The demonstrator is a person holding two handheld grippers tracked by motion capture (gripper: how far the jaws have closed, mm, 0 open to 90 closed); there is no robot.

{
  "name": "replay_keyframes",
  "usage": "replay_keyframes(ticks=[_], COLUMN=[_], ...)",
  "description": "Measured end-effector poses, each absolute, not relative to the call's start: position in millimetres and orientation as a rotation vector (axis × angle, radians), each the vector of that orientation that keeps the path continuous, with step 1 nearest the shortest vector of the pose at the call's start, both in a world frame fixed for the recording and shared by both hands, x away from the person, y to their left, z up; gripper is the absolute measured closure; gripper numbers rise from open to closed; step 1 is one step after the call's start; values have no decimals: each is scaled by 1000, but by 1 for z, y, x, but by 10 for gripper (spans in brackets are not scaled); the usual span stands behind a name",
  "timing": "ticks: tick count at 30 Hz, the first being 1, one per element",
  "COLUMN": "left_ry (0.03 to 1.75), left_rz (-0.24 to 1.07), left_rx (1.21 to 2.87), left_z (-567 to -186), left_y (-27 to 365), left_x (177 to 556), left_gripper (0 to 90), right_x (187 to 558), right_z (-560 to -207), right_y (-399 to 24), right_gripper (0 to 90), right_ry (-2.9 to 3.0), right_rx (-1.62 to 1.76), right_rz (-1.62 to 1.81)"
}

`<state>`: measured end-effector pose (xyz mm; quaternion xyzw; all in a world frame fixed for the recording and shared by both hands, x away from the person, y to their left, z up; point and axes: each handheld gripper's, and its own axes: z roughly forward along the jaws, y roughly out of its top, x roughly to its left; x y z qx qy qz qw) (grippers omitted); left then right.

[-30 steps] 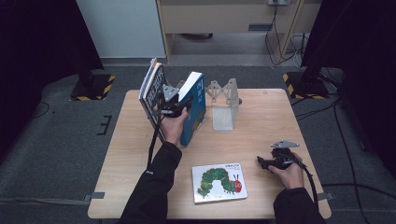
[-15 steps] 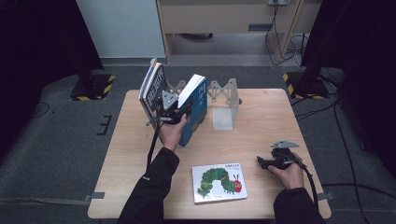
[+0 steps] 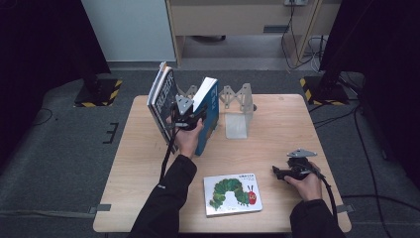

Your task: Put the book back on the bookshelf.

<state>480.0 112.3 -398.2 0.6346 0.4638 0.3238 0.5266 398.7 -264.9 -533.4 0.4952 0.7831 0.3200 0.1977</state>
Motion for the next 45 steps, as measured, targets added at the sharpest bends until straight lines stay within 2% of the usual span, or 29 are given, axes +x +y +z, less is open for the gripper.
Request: replay_keyframes(ticks=[13,17,31,38,45], left_ry=[1062,1071,1134,1146,1108], left_rz=[730,725,751,734,719], left_rx=[1544,1538,1550,1557,1562], left_z=[-409,-412,-406,-404,-409], left_y=[120,124,112,107,111], left_x=[466,460,471,482,471], left_gripper=[538,554,589,583,560], right_x=[399,398,399,399,399], right_z=[-534,-533,-533,-534,-534], right_y=[-265,-265,-265,-265,-264], right_gripper=[192,192,190,188,188], right_ry=[2191,2191,2193,2192,2188], right_rx=[1375,1380,1377,1375,1376], right_rz=[894,893,893,896,897])
